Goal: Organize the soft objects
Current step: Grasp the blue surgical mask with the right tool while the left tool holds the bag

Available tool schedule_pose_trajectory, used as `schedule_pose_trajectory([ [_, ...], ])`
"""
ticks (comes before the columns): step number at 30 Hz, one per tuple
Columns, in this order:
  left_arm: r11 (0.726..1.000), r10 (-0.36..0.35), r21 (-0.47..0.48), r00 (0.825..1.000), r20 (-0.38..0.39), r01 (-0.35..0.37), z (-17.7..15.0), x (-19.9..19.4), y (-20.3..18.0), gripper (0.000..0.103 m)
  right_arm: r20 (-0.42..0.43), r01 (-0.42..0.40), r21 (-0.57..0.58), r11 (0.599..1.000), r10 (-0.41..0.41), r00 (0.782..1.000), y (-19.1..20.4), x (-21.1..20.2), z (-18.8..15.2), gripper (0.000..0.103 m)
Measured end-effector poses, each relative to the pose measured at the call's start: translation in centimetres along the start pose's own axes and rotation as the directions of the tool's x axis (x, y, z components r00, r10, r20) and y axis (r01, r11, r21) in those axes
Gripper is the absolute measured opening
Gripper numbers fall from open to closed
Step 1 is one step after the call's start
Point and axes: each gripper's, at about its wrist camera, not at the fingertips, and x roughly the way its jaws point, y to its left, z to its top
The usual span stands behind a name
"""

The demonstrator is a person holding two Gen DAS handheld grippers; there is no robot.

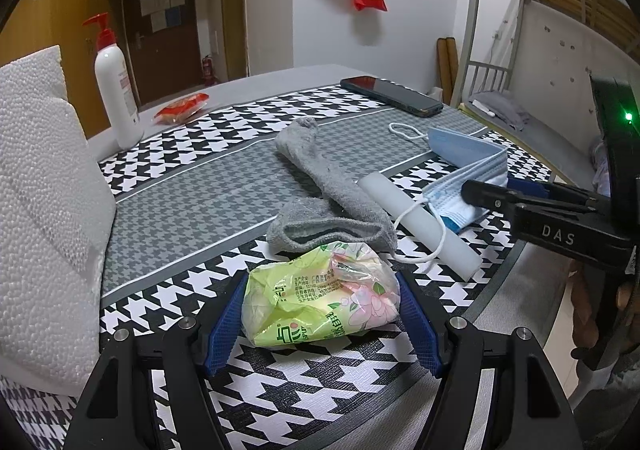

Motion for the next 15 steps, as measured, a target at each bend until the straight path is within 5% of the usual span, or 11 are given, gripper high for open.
schedule_pose_trajectory([
  [7, 1.000, 0.000, -0.001, 1.000, -0.001, 0.000, 0.0, 0.0, 0.0, 0.073, -0.008, -0.021, 0.019, 1.000, 0.021, 1.000, -0.5, -0.1, 0.1, 0.024],
  [15, 1.000, 0.004, 0.003, 0.999, 0.032, -0.004, 0.1, -0.7, 0.0, 0.073, 0.063, -0.052, 0.075, 0.996, 0.048, 0.997, -0.7, -2.9, 0.2, 0.021],
])
